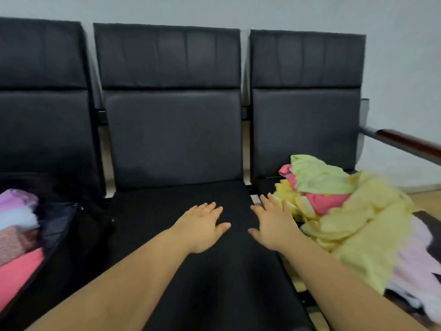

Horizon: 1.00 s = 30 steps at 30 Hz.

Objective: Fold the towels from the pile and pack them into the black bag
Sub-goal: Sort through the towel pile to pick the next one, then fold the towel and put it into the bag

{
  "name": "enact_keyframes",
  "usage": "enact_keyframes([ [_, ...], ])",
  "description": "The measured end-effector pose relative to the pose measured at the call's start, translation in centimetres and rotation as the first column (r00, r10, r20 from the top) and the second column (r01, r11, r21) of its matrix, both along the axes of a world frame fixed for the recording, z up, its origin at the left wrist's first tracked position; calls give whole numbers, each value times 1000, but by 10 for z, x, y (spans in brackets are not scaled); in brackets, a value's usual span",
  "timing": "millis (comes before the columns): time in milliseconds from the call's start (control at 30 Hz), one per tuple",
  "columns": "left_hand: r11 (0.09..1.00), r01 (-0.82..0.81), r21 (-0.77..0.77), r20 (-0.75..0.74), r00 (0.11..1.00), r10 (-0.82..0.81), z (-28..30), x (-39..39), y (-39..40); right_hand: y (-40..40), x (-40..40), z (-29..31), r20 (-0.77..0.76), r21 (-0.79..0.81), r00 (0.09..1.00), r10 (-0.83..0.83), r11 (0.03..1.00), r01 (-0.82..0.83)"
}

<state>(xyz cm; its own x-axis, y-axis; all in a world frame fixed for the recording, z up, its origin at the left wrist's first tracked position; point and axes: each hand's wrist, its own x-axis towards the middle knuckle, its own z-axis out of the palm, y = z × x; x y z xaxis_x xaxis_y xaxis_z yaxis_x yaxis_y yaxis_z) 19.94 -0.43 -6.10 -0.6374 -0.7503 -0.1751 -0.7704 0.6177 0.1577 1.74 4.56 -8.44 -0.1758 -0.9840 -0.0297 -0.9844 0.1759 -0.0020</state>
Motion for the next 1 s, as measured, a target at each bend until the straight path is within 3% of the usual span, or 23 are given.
enact_keyframes([
  [200,986,128,103,-150,982,-112,5,-113,19,43,-89,0,155,-237,952,-264,925,295],
  [333,967,154,204,-332,940,-80,0,-178,22,59,-141,0,386,-343,831,-401,773,533],
  [500,958,184,221,-410,909,-80,-6,-244,32,75,-200,-8,619,-262,594,-513,578,773],
  [633,959,180,220,-362,928,-91,-16,-268,33,78,-224,-12,633,-213,478,-608,457,864],
  [733,957,170,237,-455,889,-45,-14,-269,28,81,-237,-18,641,-181,416,-645,400,899],
  [867,914,119,388,-606,780,156,3,-254,13,86,-244,-22,816,-156,337,-470,383,911],
  [1000,844,50,534,-641,675,365,19,-238,4,90,-234,-8,898,-335,406,-172,332,882],
])
